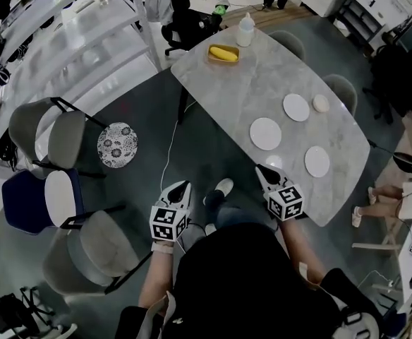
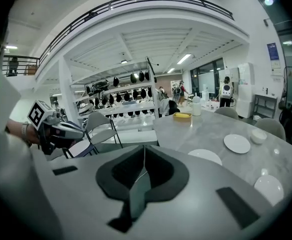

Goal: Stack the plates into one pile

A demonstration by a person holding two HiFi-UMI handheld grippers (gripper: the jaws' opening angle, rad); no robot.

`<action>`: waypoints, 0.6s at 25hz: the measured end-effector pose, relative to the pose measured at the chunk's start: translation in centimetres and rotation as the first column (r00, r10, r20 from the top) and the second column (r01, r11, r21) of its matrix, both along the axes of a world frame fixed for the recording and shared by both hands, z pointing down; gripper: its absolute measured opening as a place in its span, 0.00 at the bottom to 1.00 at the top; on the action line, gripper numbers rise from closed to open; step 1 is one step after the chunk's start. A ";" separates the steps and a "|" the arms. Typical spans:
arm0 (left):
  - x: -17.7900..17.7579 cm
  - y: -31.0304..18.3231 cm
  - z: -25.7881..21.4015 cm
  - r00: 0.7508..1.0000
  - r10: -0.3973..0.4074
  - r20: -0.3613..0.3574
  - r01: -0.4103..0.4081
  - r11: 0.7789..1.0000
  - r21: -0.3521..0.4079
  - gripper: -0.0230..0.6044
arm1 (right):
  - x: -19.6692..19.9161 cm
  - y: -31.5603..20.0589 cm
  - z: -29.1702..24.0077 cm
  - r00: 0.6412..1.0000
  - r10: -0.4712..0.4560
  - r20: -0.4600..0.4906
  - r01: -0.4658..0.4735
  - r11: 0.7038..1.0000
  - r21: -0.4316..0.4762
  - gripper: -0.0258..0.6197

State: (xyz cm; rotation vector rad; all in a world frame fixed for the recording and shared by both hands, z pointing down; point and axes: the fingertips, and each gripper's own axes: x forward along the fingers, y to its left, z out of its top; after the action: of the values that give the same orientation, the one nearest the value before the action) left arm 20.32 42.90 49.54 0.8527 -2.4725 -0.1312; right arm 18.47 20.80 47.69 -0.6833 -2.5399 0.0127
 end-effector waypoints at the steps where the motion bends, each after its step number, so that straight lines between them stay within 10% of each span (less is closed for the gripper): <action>1: -1.2 -0.1 -0.1 1.000 0.005 -0.001 -0.005 1.000 -0.005 0.05 | -0.8 -0.3 0.3 1.000 0.009 -0.007 -0.009 1.000 -0.004 0.07; 15: -20.0 -10.1 0.3 0.977 0.203 -0.073 -0.206 0.977 -0.050 0.05 | -13.5 -7.6 4.9 0.983 0.105 -0.148 -0.108 0.994 -0.010 0.07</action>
State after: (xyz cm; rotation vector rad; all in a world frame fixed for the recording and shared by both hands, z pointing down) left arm 0.28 32.85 49.89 1.0542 -2.2990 -0.0155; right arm 5.02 13.21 52.59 -0.5316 -2.4332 0.1190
